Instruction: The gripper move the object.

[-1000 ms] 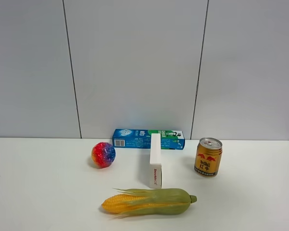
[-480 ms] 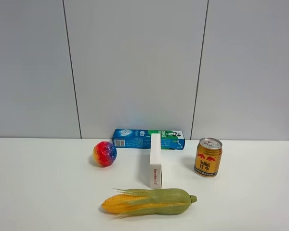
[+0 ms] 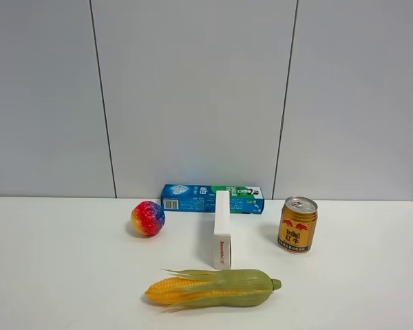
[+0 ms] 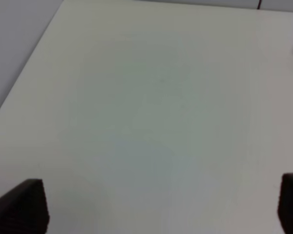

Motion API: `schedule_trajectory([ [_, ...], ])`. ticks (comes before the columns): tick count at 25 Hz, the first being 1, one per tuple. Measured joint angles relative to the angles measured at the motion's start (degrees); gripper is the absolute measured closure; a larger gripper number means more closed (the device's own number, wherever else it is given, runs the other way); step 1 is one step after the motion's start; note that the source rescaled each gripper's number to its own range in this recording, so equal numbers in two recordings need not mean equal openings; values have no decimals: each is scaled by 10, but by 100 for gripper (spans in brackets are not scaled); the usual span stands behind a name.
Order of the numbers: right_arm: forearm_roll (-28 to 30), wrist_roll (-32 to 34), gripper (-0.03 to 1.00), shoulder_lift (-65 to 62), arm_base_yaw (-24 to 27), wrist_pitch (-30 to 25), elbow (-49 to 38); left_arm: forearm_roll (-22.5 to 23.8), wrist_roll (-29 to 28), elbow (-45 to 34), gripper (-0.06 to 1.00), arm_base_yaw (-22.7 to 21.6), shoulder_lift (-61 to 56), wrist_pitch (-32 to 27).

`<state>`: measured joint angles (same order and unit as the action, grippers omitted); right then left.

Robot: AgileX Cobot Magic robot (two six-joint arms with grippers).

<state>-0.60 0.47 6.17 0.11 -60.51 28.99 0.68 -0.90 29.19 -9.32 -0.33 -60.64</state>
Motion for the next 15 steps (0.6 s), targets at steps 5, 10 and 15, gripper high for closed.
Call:
schedule_trajectory([
  [5,0,0,52,-18,0,0,0,0,0,0,-6,0,0,0],
  [10,1,3,52,-63,-1,0,0,0,0,0,-6,0,0,0],
  [15,1,5,52,-63,-1,0,0,0,-1,0,-6,0,0,0],
])
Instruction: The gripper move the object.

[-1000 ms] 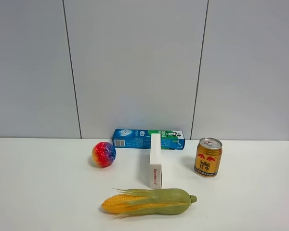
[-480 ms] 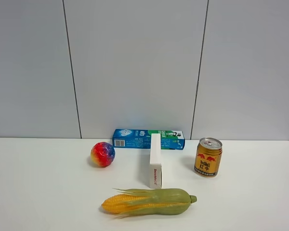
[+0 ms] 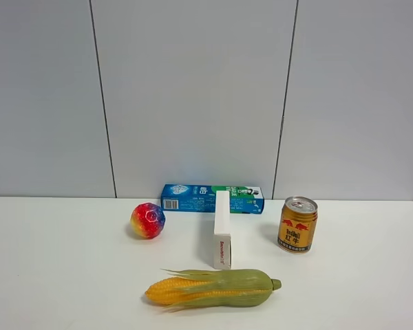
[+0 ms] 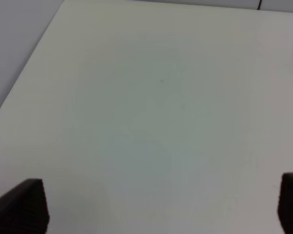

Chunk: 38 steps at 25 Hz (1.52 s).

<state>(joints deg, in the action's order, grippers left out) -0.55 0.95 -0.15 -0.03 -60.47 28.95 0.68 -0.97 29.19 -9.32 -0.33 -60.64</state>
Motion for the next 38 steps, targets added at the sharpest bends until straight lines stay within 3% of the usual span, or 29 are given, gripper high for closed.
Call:
schedule_trajectory([
  [38,0,0,52,0,-1,0,0,0,0,0,-6,0,0,0],
])
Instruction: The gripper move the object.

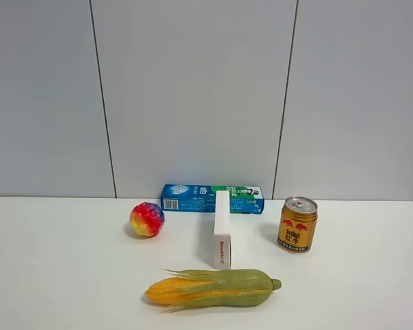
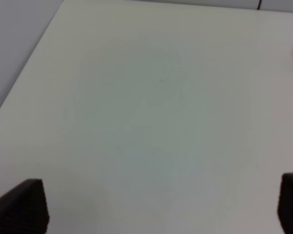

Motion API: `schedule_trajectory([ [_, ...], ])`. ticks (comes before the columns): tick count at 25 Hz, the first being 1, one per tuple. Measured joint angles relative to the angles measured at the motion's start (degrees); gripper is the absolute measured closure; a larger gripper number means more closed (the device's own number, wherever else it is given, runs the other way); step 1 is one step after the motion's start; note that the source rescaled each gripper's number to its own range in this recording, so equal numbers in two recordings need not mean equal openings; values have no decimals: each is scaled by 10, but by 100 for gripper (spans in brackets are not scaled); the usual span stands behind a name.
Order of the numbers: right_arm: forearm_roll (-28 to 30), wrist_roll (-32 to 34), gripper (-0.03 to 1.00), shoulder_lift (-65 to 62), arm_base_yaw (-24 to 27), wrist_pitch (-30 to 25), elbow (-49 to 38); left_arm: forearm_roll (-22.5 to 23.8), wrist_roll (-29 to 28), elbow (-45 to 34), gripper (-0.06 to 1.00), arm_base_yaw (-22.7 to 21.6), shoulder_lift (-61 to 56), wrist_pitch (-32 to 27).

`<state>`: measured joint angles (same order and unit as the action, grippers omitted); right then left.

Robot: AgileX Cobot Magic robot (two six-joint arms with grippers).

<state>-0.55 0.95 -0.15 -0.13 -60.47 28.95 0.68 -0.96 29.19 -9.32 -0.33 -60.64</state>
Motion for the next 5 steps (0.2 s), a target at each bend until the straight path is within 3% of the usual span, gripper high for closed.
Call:
schedule_trajectory([
  [5,0,0,52,0,0,0,0,0,0,0,-6,0,0,0],
])
